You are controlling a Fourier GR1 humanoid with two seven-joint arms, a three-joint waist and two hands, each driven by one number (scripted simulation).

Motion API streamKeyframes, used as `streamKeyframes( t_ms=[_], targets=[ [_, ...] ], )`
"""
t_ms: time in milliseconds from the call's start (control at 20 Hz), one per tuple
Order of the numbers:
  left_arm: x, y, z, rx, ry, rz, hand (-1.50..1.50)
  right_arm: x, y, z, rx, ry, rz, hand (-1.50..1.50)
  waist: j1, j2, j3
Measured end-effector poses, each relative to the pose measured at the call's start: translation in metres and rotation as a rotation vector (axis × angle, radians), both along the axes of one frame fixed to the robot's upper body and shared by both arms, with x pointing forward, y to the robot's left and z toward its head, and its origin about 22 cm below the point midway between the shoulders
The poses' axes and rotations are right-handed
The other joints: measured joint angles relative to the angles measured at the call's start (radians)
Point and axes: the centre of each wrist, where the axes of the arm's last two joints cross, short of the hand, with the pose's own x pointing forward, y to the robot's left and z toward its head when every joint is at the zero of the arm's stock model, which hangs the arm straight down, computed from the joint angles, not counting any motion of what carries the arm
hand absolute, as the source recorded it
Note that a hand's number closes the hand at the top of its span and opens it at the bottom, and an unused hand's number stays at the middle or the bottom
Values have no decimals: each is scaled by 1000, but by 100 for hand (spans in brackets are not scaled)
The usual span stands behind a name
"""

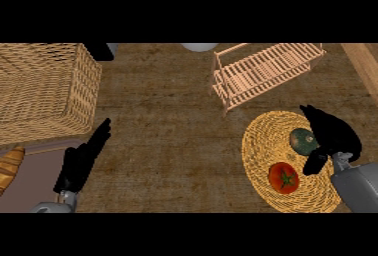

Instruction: Pick the squash from the placemat and place it in the tiered shelf

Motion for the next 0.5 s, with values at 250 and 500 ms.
streamKeyframes(
  t_ms=[250,500],
  targets=[
    [-2,0,2,4,3,-10,0,10,-4,-18,-18,12,-4,-150,2,0,0],
    [0,-4,-4,-3,5,-6,0,11,-6,-27,-30,25,6,-150,1,0,0]
  ],
)
